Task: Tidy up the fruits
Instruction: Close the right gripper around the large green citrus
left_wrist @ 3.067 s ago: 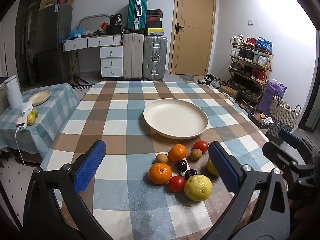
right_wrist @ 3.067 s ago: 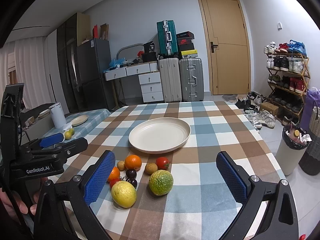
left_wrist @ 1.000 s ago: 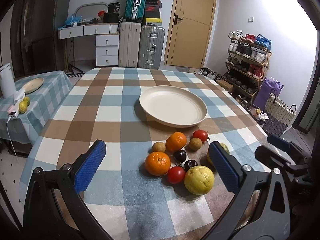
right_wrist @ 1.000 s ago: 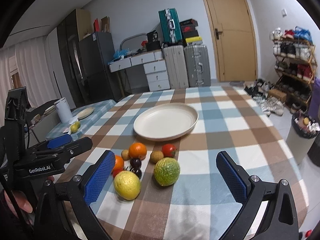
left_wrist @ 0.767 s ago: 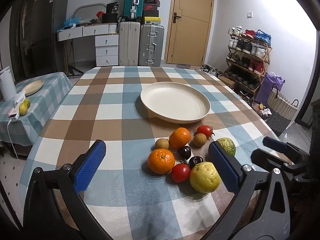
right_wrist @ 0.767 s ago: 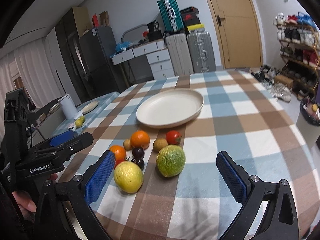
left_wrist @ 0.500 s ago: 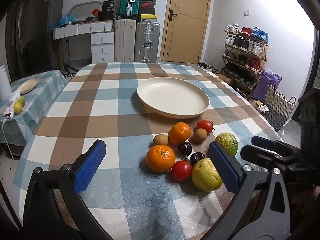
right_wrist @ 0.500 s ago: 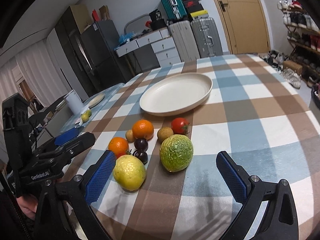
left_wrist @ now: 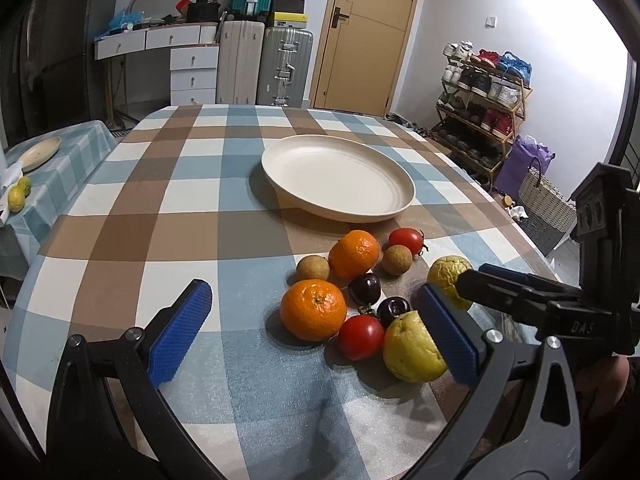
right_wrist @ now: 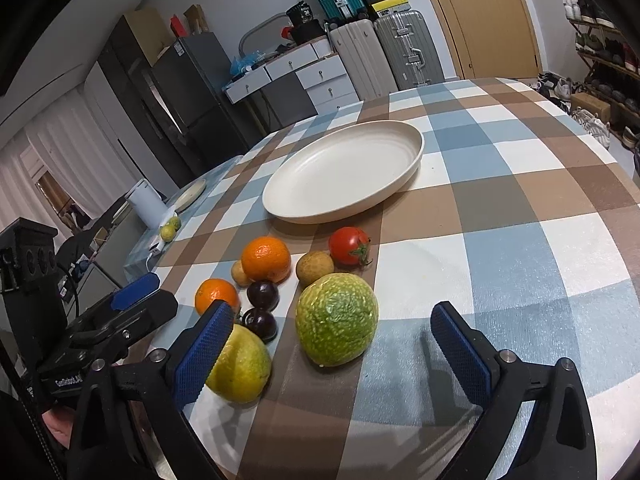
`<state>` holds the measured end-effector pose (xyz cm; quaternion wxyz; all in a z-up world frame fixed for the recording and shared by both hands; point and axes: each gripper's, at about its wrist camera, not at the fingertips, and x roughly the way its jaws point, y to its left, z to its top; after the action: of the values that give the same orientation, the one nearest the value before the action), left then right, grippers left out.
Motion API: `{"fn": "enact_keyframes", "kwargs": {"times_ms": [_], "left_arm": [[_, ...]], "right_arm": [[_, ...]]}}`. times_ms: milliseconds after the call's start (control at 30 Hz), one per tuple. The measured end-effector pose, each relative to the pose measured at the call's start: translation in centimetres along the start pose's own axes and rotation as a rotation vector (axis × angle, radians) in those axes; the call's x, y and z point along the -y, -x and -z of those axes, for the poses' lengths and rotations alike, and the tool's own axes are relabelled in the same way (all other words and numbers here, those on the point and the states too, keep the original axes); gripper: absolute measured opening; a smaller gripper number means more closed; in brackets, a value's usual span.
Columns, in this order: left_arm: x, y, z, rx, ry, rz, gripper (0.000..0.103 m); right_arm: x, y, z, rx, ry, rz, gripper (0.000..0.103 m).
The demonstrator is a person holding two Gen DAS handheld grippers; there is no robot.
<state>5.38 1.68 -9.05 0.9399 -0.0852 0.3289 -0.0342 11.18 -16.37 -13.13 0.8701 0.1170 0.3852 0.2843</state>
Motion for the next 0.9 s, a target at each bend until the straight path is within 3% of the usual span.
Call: {"fn": "enact_keyframes", "kwargs": {"times_ms": [167, 367, 900], "left_arm": [[-0.2, -0.6, 0.0, -0.01, 0.011, 0.016, 0.102], [-0.1, -0.5, 0.1, -0.01, 0.012, 0.024, 0.102], [1.5, 0.4, 0.4, -0.064, 0.029, 0.107, 0.102]], "right_arm": [[0.1, -0.8, -0.1, -0.034, 0.002, -0.015, 0.079], [0.1, -1.3, 0.1, -0.061, -0.006, -0.016, 0.049], [1.0, 0.7, 0.2, 0.001, -0.044, 0.007, 0.047]]}}
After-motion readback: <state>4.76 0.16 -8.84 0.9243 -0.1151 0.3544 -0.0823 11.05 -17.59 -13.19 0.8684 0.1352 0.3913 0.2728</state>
